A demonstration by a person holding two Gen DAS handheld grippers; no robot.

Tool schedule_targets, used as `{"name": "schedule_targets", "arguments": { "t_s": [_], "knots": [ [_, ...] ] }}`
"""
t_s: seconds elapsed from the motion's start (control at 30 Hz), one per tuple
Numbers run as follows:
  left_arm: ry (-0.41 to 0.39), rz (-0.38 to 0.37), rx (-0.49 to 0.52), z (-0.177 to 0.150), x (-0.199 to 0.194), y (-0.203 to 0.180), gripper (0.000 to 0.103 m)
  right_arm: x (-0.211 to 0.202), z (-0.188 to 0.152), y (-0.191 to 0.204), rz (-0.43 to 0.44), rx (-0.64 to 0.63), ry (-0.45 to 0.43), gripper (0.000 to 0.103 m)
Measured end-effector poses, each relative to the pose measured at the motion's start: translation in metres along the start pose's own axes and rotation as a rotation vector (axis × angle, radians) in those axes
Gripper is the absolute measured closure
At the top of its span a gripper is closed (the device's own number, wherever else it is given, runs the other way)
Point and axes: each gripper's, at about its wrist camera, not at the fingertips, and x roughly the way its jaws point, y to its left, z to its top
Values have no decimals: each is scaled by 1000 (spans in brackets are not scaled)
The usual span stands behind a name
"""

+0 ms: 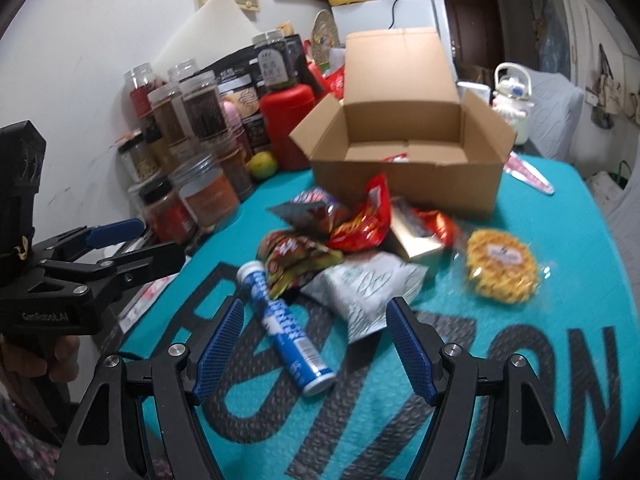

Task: Organize snacks
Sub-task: 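Grasp the blue tablet tube with the right tool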

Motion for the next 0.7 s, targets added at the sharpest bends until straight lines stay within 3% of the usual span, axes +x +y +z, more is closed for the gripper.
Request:
{"name": "schedule_targets", "arguments": {
  "t_s": [0.37, 0.57, 0.7],
  "knots": [
    [90, -33, -32, -24, 9, 23, 2, 32, -7, 30, 136, -95, 64, 31],
    [99, -19, -59, -25, 16, 36, 2, 65, 0, 35, 160, -120, 119, 38],
    [101, -26, -88, -24, 21, 44, 2, 86, 5, 37, 133, -153, 173, 41]
  ]
}}
